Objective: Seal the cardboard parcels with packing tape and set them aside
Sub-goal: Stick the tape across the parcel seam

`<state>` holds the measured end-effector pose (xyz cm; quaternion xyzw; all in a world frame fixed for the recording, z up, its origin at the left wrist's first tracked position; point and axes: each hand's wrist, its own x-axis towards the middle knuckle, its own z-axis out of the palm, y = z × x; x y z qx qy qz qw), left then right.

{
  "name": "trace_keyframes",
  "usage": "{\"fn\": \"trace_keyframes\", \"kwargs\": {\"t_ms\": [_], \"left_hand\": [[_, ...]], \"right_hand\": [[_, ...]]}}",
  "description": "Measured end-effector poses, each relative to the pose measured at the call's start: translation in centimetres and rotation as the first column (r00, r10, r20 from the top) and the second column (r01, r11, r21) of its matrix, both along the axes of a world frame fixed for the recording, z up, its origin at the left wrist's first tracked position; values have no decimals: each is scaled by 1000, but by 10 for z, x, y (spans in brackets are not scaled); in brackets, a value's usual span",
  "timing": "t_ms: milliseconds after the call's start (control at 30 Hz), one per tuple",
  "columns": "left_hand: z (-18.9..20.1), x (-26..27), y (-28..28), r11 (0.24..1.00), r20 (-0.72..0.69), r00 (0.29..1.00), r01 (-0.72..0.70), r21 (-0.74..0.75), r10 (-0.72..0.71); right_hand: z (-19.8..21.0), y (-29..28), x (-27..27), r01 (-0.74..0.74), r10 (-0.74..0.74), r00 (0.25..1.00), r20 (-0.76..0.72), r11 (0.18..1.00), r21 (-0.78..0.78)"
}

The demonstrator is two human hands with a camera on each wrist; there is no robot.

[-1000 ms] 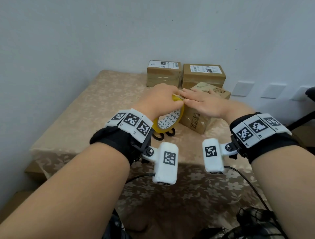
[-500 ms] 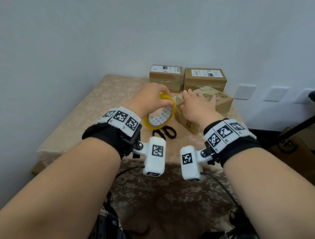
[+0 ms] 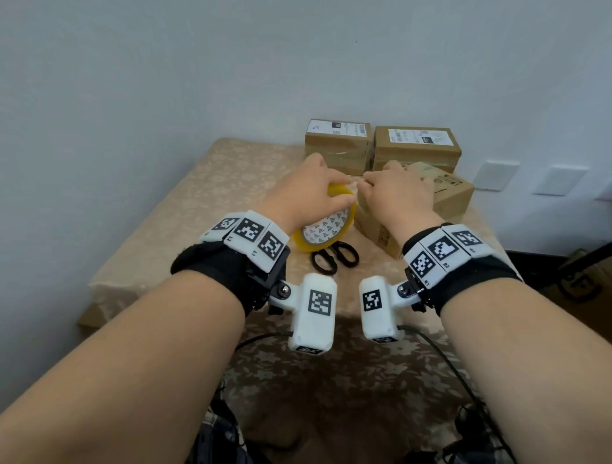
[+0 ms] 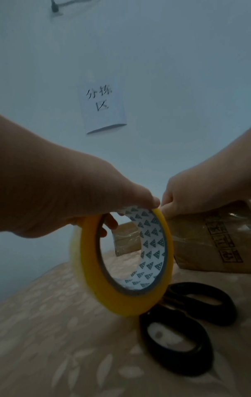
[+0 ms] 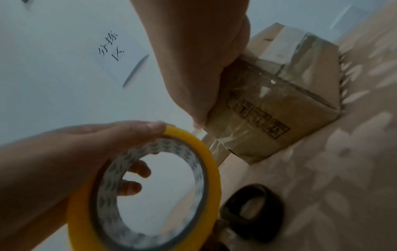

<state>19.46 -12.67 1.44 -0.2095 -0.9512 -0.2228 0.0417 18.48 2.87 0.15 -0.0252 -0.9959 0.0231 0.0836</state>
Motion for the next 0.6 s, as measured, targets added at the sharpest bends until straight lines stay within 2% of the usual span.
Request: {"fn": "trace_keyframes", "kwargs": {"t_ms": [167, 300, 400, 500, 600], "left_hand": [[-10, 0, -15, 987, 6, 1000, -24, 162, 23], [-4, -1, -17, 975, -38, 999, -7, 221, 16], [0, -3, -25, 973, -59, 998, -4, 230, 18], [-2, -2, -29, 977, -33, 999, 18, 213, -11], [-5, -1, -24, 983, -23, 999, 50, 177, -47]], "right_hand": [[-9, 3, -5, -27, 20, 996, 81, 996, 87], [-8, 1, -3, -41, 35, 997, 70, 996, 83], [-9, 2, -5, -29, 20, 996, 84, 994, 108], [-9, 4, -8, -2, -13, 987, 163, 995, 96], [-10, 3, -9, -9, -3, 990, 142, 996, 85]]}}
